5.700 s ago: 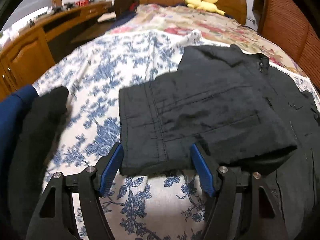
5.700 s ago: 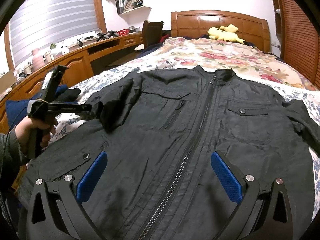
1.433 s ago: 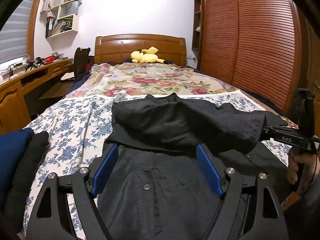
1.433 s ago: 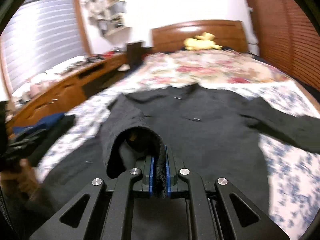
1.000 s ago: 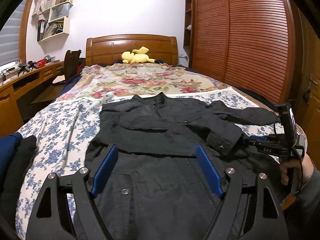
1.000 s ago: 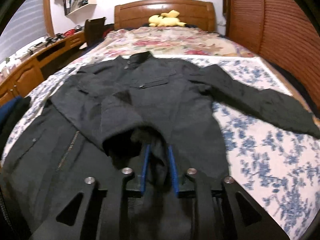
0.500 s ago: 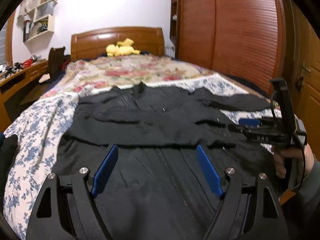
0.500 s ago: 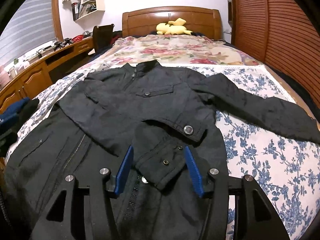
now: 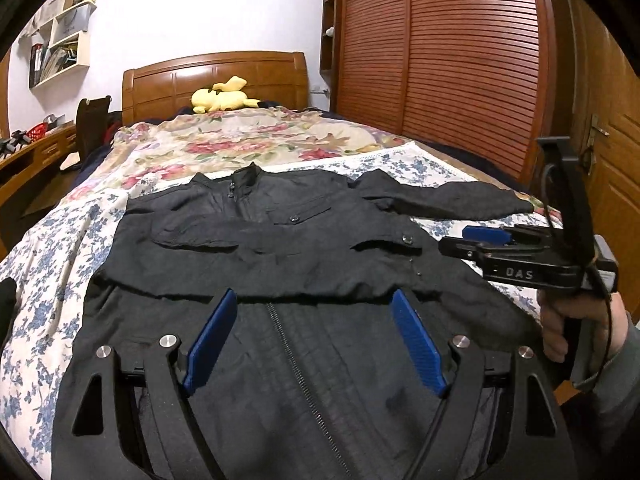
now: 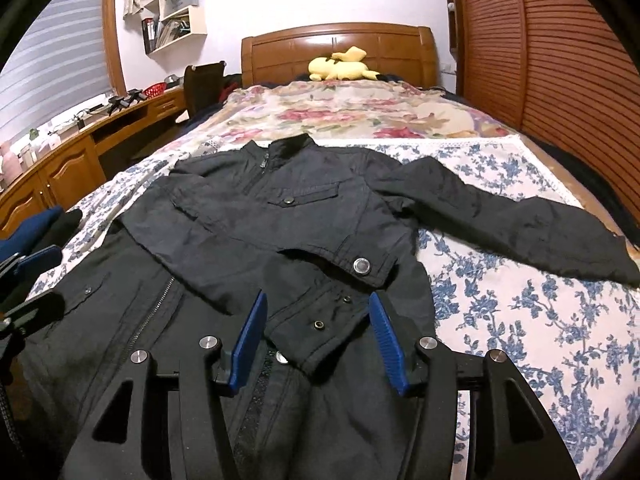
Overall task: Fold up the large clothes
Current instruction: 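Grasp the other sleeve cuff with the right gripper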
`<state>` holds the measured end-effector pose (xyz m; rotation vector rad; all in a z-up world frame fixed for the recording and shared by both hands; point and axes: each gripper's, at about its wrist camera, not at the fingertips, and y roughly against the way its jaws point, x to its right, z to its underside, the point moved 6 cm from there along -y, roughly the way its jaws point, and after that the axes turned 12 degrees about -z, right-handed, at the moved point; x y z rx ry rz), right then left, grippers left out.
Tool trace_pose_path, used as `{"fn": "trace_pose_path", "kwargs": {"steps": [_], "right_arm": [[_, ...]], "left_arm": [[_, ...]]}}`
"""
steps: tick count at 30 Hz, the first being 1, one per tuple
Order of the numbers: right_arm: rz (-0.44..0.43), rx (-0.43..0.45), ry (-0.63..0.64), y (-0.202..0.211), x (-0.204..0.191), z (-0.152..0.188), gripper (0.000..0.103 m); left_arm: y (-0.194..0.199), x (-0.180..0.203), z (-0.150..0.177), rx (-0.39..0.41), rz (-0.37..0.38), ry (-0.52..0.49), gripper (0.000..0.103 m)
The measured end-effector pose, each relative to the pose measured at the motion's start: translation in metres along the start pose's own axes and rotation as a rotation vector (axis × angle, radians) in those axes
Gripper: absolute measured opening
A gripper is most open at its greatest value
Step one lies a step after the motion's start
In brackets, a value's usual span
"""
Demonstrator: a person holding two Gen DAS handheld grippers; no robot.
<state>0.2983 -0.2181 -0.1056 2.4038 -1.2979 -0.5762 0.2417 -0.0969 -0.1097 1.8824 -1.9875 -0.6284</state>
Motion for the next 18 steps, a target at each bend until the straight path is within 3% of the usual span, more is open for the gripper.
{"fn": "trace_pose_path", "kwargs": {"steps": [6, 9, 18], "right_arm": [[-0.001, 0.046, 0.002, 0.020, 0.009, -0.004, 0.056], [0.039, 0.040, 0.023, 0.023, 0.024, -0.001, 0.067], [0.181, -0.033, 0.015, 0.017, 0.116, -0.015, 0.069]], "left_arm": [[-0.009, 0.006, -0.006, 0.001, -0.008, 0.008, 0.081], [-0.013, 0.012, -0.011, 0.005, 0.000, 0.017, 0.081], [-0.018, 0.031, -0.024, 0.023, 0.025, 0.012, 0.081]]}}
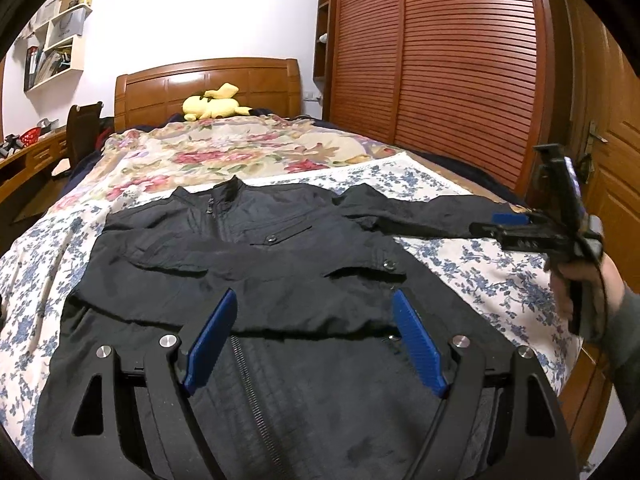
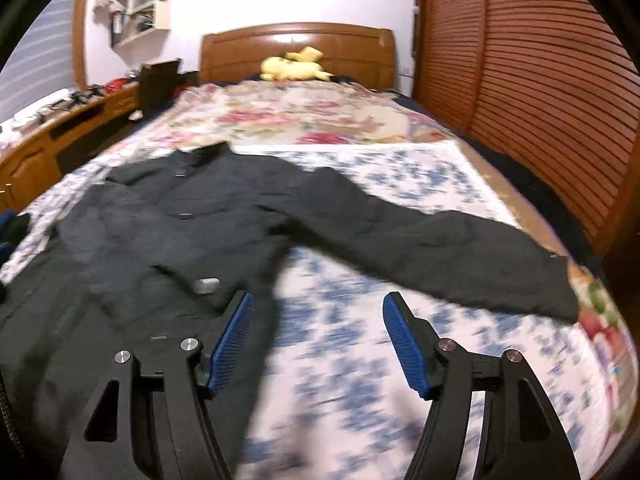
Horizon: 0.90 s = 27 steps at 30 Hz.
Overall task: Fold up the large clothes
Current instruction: 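Grasp the other sleeve cuff with the right gripper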
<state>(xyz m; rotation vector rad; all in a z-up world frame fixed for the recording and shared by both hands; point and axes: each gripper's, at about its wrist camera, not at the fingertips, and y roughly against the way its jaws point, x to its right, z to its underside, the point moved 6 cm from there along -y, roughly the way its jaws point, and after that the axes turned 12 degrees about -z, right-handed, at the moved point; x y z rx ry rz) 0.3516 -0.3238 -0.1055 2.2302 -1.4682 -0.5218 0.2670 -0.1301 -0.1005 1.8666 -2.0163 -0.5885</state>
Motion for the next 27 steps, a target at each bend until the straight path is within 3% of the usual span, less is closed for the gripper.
{"fn": "trace_pose_path", "kwargs": {"steps": [9, 18, 23, 27], "right_arm": [[0.173, -0.047, -0.089, -0.012, 0.102, -0.026, 0.069], [0.330, -0.124, -0.221, -0.013, 0.190, -0.017, 0.069], [0.344, -0.161, -0.345, -0.013, 0.224, 0.002, 0.069], [0.301, -0.167, -0.407, -0.014, 0.235, 0.009, 0.069]], "left_arm": [[-0.006, 0.013, -0.003, -0.006, 0.018, -0.010, 0.081], [-0.010, 0.020, -0.009, -0.005, 0.042, -0.011, 0.081], [-0.013, 0.025, -0.011, -0.006, 0.048, -0.021, 0.081], [-0.015, 0.028, -0.010, -0.013, 0.053, -0.026, 0.081]]}}
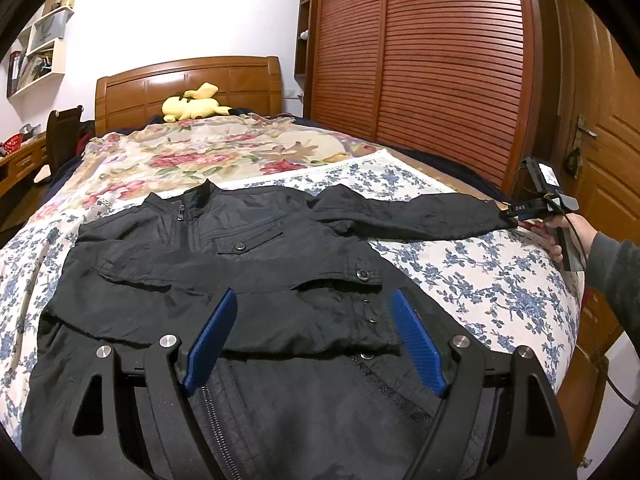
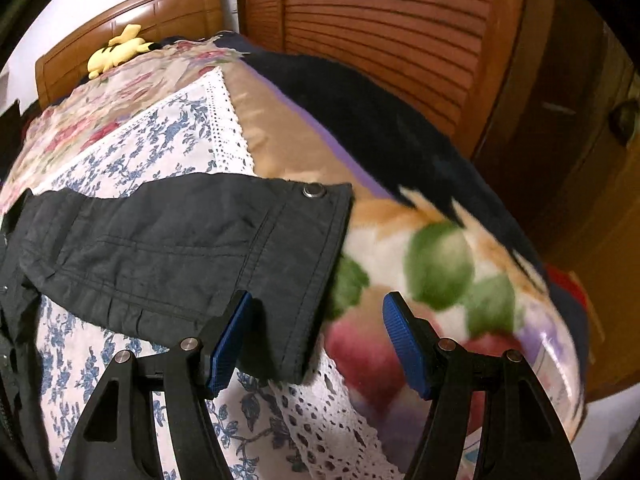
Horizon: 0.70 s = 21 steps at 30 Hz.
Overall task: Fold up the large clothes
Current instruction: 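Grasp the other sleeve cuff with the right gripper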
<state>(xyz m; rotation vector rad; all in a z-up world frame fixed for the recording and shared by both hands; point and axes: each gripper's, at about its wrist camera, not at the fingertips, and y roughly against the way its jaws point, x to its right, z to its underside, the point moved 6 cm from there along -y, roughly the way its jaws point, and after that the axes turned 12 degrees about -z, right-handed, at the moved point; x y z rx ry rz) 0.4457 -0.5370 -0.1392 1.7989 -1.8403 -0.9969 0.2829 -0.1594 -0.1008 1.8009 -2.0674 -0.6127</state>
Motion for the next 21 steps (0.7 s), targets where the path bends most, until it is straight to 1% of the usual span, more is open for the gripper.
{"fn": "trace_pose_path", "kwargs": {"steps": [3, 5, 6, 7, 8, 9, 10, 11, 12, 17, 21], "right_arm": [[-0.026, -0.002, 0.005, -0.002, -0.007, -0.002, 0.069], [-0.047, -0.014, 0.031, -0.011, -0.012, -0.005, 0.069], [-0.047, -0.020, 0.051, -0.012, -0.017, -0.004, 0.066], [-0.049, -0.032, 0.073, -0.016, -0.024, -0.002, 0.058], [-0.046, -0.048, 0.104, -0.021, -0.032, 0.000, 0.037], [-0.041, -0.063, 0.141, -0.026, -0.039, 0.004, 0.026], [-0.014, -0.061, 0.182, -0.028, -0.047, 0.004, 0.022], [0.002, -0.047, 0.217, -0.027, -0.055, 0.003, 0.015], [-0.003, -0.032, 0.228, -0.025, -0.062, 0.001, 0.013], [-0.013, 0.091, 0.282, 0.011, -0.091, -0.009, 0.011], [-0.044, 0.148, 0.328, 0.036, -0.123, -0.013, 0.010]], "left_arm": [[-0.002, 0.000, 0.000, -0.006, -0.001, 0.001, 0.081], [-0.002, 0.001, -0.001, -0.005, 0.001, 0.000, 0.081], [-0.002, 0.002, -0.001, -0.003, 0.003, -0.003, 0.081], [-0.002, 0.002, 0.000, -0.003, 0.000, -0.006, 0.081], [-0.002, 0.003, 0.000, -0.004, 0.001, -0.005, 0.081], [-0.002, 0.004, 0.000, -0.005, 0.006, -0.005, 0.081], [-0.001, 0.004, 0.000, -0.004, 0.007, -0.006, 0.081], [0.000, 0.004, 0.000, -0.002, 0.006, -0.007, 0.081], [0.001, 0.004, 0.000, 0.000, 0.007, -0.009, 0.081], [0.007, 0.002, 0.001, 0.003, 0.014, -0.002, 0.081], [0.015, -0.003, 0.002, 0.014, 0.015, 0.001, 0.081]]}}
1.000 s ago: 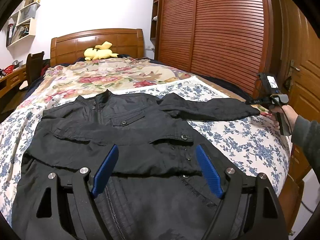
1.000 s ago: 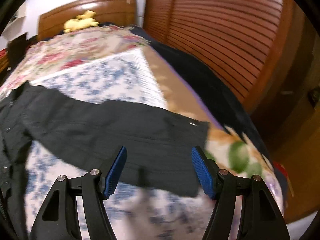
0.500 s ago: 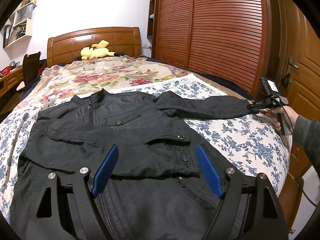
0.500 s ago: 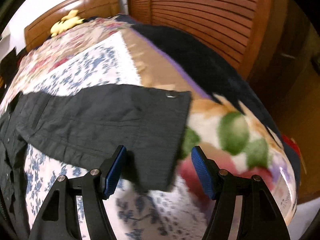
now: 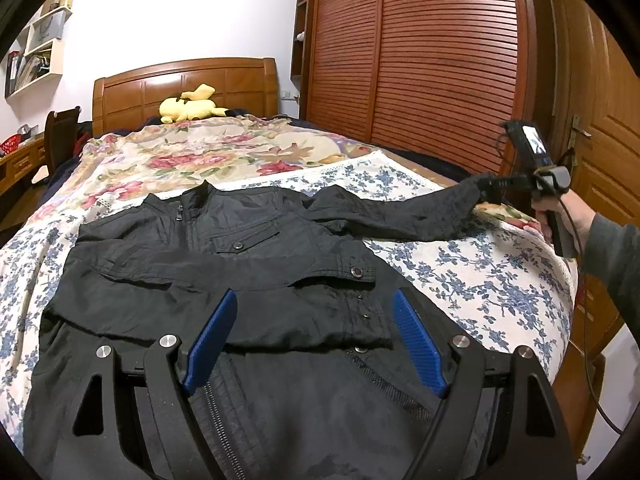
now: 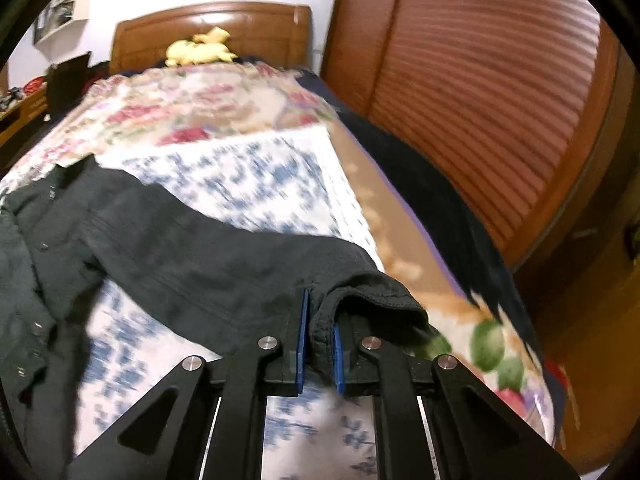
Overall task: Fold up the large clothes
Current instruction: 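Grasp the other sleeve cuff with the right gripper, then fold the held sleeve across the jacket front with the right gripper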
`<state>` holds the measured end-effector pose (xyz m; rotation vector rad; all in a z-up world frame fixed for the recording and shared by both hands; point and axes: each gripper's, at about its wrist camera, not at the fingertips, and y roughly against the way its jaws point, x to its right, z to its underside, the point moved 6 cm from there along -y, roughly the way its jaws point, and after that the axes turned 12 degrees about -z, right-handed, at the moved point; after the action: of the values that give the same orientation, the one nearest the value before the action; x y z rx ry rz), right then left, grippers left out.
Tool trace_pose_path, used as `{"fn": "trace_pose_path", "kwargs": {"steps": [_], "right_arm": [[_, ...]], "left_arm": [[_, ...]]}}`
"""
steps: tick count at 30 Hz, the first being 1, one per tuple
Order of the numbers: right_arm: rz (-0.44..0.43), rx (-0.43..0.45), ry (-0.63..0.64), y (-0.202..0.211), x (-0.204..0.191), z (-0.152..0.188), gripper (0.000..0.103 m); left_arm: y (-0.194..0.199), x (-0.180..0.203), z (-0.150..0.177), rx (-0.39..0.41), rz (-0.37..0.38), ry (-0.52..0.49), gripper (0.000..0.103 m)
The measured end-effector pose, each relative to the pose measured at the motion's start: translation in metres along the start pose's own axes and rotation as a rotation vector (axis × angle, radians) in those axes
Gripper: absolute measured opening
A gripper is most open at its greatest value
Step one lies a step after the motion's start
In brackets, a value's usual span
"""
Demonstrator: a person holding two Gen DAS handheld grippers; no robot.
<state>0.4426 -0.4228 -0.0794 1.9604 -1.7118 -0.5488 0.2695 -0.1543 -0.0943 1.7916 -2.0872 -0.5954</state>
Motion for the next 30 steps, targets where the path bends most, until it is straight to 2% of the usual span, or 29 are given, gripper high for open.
{"fn": "trace_pose_path", "kwargs": {"steps": [7, 15, 23, 30], "right_arm": [[-0.082, 0.087, 0.101, 0.038, -0.065, -0.011, 0.008], [-0.218, 0.159, 0.226, 0.064, -0.167, -0.027, 0.006], [-0.423, 0.233, 0.339, 0.087, -0.278, -0.031, 0.004], [-0.608, 0.308, 0.402, 0.118, -0.344, -0.029, 0.003]], "left_arm": [[0.021, -0.021, 0.002, 0.023, -0.012, 0.017, 0.081], [0.048, -0.061, 0.009, 0.040, -0.036, 0.063, 0.081], [0.064, -0.103, 0.015, 0.047, -0.107, 0.083, 0.081], [0.071, -0.137, 0.017, 0.055, -0.146, 0.124, 0.081]]}}
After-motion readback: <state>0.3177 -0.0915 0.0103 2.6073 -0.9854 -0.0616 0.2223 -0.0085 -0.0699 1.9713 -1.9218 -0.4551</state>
